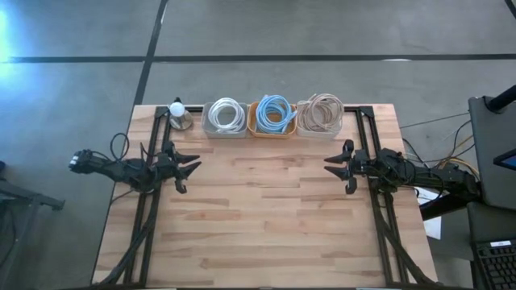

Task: Pick & Place USB Port
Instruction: Return to Home Position

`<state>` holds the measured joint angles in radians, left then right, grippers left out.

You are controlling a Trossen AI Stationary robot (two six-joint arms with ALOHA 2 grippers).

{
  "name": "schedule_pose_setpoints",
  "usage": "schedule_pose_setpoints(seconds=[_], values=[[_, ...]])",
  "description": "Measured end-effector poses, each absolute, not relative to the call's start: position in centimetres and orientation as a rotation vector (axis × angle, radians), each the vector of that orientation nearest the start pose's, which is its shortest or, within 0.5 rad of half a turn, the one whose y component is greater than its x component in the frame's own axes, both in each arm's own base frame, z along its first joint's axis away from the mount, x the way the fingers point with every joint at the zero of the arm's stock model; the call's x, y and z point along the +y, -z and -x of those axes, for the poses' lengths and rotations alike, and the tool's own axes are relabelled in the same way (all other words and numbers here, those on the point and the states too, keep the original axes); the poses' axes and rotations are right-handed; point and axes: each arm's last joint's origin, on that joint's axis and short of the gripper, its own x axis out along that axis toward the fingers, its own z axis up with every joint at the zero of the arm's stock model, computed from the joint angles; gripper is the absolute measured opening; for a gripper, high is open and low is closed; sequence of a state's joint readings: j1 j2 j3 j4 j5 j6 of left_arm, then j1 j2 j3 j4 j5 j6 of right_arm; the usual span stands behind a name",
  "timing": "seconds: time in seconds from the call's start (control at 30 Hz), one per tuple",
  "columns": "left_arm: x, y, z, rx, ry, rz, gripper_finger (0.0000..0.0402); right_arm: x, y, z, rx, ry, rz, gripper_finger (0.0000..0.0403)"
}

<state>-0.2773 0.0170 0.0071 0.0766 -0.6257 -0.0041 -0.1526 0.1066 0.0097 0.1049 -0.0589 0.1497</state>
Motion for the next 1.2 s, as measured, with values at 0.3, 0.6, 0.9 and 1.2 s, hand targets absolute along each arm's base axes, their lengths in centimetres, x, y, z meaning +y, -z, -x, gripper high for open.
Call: schedule_pose_setpoints(seconds=[0.3, 0.6, 0.9, 1.2], values=[[-0.9, -17.17, -9.37, -0.061, -0.348, 0.033, 0.0117, -1.41, -16.84, -10.28, -0.015, 0.093, -0.149, 0.0122], [-0.91, -17.16, -9.37, -0.061, -0.348, 0.033, 0.0117, -1.41, -16.84, -10.28, -0.015, 0.093, -0.149, 0.0112], [-0.9, -17.16, -9.37, -0.061, -0.348, 0.033, 0.0117, -1.41, -16.84, -10.29, -0.015, 0.093, -0.149, 0.0118], [-0.9, -17.16, -9.37, -0.061, -0.348, 0.033, 0.0117, -1.41, -16.84, -10.28, -0.015, 0.093, -0.149, 0.0129]])
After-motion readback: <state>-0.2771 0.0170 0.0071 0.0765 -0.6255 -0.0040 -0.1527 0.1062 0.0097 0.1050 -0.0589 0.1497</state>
